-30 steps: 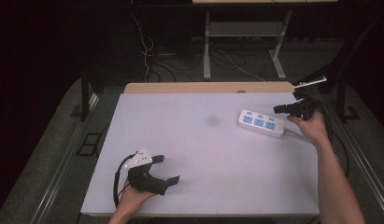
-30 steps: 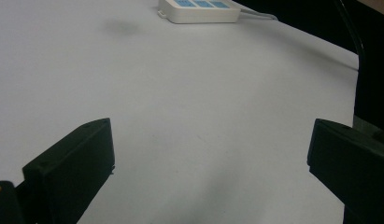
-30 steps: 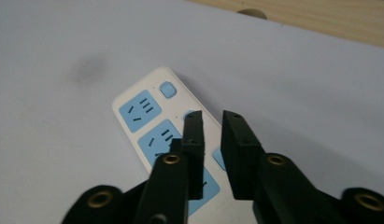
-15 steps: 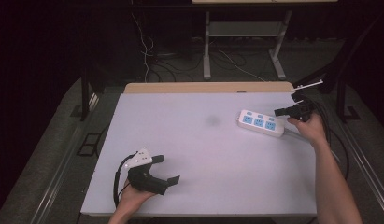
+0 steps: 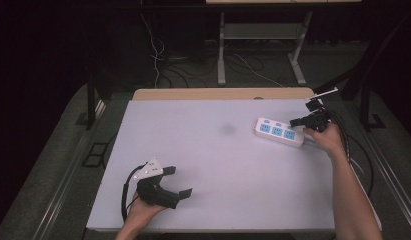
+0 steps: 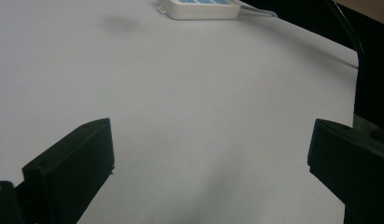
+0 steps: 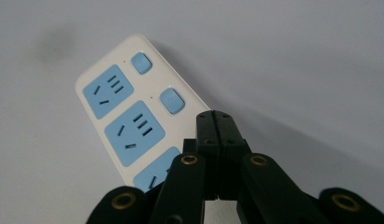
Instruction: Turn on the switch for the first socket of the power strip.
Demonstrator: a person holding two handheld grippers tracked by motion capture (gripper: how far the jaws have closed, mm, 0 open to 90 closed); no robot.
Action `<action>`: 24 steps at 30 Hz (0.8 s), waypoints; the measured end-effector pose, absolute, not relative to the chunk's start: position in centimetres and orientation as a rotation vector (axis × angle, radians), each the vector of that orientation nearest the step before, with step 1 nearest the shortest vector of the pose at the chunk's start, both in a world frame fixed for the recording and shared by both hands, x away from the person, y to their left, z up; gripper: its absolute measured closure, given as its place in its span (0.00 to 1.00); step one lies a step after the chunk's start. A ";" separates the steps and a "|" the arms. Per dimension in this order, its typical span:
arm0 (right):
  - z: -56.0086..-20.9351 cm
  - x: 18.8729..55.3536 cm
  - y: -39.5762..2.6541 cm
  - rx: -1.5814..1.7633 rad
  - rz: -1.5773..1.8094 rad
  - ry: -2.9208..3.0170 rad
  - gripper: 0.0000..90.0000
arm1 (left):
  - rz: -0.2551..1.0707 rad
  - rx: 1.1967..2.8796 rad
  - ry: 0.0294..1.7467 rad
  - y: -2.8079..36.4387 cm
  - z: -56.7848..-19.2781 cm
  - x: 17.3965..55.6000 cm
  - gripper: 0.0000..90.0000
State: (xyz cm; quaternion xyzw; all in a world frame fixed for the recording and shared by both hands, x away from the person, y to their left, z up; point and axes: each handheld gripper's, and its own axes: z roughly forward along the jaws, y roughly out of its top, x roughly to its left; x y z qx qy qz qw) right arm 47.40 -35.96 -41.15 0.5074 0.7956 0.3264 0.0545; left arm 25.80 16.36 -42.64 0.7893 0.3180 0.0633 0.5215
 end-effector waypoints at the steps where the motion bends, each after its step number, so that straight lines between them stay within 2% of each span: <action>1: -41.2 47.4 -35.8 1.538 0.973 2.417 0.99 | 0.153 1.892 0.763 16.4 -42.6 25.8 0.00; 24: -41.9 46.9 -36.0 1.536 1.014 2.396 1.00 | 0.150 1.901 0.756 16.2 -42.7 25.8 0.00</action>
